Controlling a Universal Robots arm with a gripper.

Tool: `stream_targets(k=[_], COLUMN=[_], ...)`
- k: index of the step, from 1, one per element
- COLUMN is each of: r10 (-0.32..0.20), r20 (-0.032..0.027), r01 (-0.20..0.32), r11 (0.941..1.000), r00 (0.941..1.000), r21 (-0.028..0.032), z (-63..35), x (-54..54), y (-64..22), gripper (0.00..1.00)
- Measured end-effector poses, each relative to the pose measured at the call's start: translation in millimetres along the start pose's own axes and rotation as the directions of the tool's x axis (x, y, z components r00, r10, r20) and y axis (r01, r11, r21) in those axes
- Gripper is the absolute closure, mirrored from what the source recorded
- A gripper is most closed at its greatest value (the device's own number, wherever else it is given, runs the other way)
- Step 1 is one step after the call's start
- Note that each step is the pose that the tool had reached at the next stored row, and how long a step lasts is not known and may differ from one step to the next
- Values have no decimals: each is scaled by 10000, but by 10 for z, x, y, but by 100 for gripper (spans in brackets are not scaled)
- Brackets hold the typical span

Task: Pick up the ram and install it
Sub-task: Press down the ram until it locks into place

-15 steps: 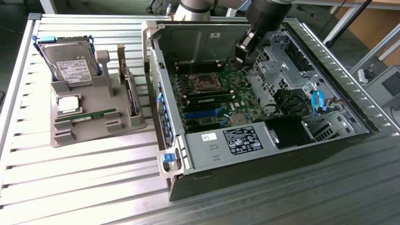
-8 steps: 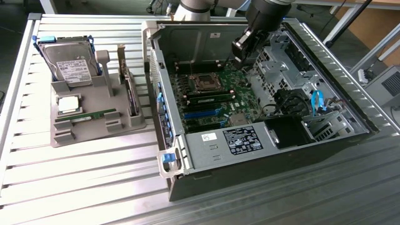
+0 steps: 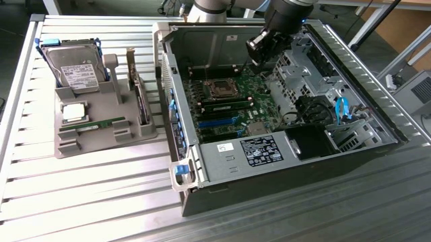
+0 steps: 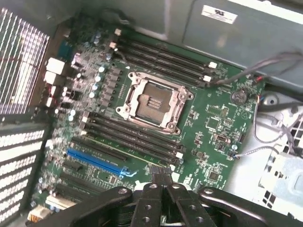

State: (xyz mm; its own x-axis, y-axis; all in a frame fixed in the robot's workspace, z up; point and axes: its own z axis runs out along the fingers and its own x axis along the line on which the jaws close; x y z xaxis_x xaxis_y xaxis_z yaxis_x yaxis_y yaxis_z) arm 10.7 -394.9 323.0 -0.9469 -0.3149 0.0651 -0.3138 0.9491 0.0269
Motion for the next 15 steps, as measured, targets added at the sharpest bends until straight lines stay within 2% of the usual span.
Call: stream_targets(k=[2,5,8,9,10,11,15], r10=[666,1672,2682,3173,3702,3746,3746], r20=[17,36,48,52,53,54,53], r01=[-666,-1671,-2680,-3171,-3699,-3743,-3743], r11=[9978,9859,9632,9481,9287,9269,9269], r00=[9978,9859,9634,9483,9289,9272,9272], r21=[-44,-113,-186,-221,-261,-265,-264], z=[4,9,15,17,20,20,20], x=[0,-1,-1,-1,-1,-1,-1], y=[0,0,0,0,0,0,-1], gripper=[91,91,91,91,91,91,91])
